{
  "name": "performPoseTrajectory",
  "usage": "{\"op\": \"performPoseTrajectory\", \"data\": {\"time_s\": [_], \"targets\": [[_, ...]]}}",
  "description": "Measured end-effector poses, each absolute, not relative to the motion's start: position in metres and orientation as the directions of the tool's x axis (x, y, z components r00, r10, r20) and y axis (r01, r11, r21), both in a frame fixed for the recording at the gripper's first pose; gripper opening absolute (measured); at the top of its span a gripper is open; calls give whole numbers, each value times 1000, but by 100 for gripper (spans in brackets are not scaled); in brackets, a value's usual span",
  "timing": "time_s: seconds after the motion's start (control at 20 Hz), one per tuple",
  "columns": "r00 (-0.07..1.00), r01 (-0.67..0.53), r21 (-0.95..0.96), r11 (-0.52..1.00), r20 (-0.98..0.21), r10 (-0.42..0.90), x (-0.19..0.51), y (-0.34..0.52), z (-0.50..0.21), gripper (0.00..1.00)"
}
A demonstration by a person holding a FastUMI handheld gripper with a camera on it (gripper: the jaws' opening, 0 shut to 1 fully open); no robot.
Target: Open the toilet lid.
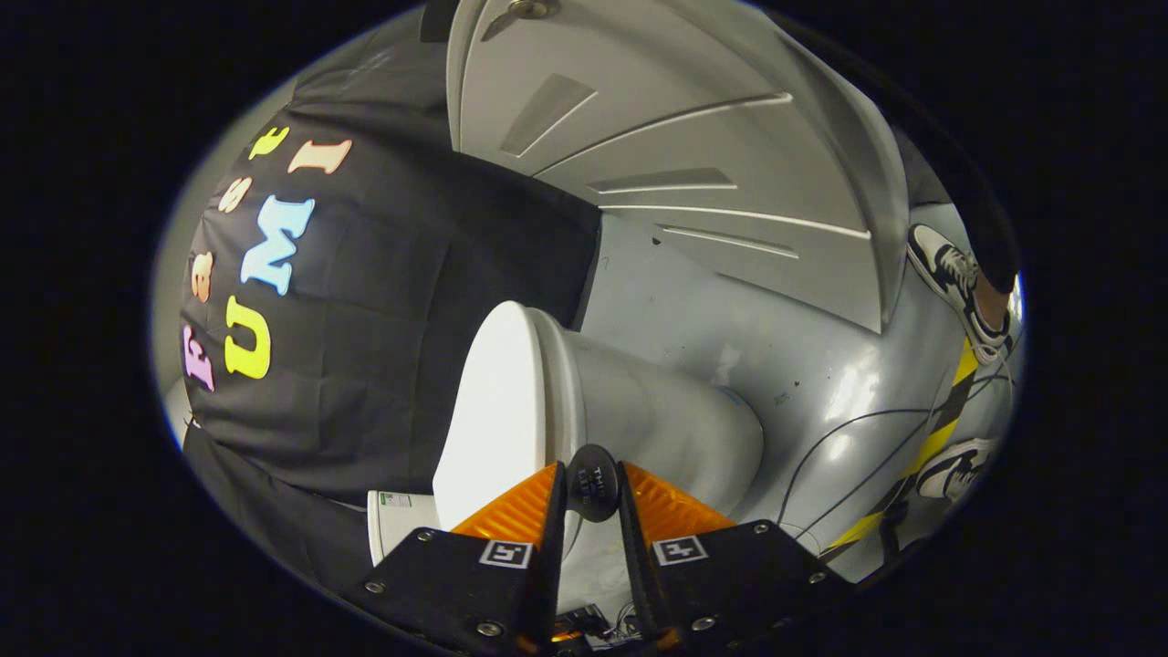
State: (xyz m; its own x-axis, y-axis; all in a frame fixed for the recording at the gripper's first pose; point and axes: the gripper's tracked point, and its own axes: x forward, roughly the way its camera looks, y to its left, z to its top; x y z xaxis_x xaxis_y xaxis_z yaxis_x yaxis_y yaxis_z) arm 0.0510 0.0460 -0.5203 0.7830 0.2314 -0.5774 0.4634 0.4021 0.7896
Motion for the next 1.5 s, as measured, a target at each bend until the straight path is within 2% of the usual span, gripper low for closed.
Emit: {"op": "performPoseTrajectory", "data": {"time_s": [0.05,0.15,0.3,0.65,1.1,1.5], "targets": [[787,467,794,389,-574,226,50,46,-519,27],[784,477,791,382,-580,222,49,44,-519,22],[780,483,776,406,-592,203,51,40,-516,19],[766,476,746,465,-612,198,49,40,-508,1],[765,450,711,540,-619,178,47,41,-477,1],[774,376,666,645,-608,176,45,45,-448,1]]}}
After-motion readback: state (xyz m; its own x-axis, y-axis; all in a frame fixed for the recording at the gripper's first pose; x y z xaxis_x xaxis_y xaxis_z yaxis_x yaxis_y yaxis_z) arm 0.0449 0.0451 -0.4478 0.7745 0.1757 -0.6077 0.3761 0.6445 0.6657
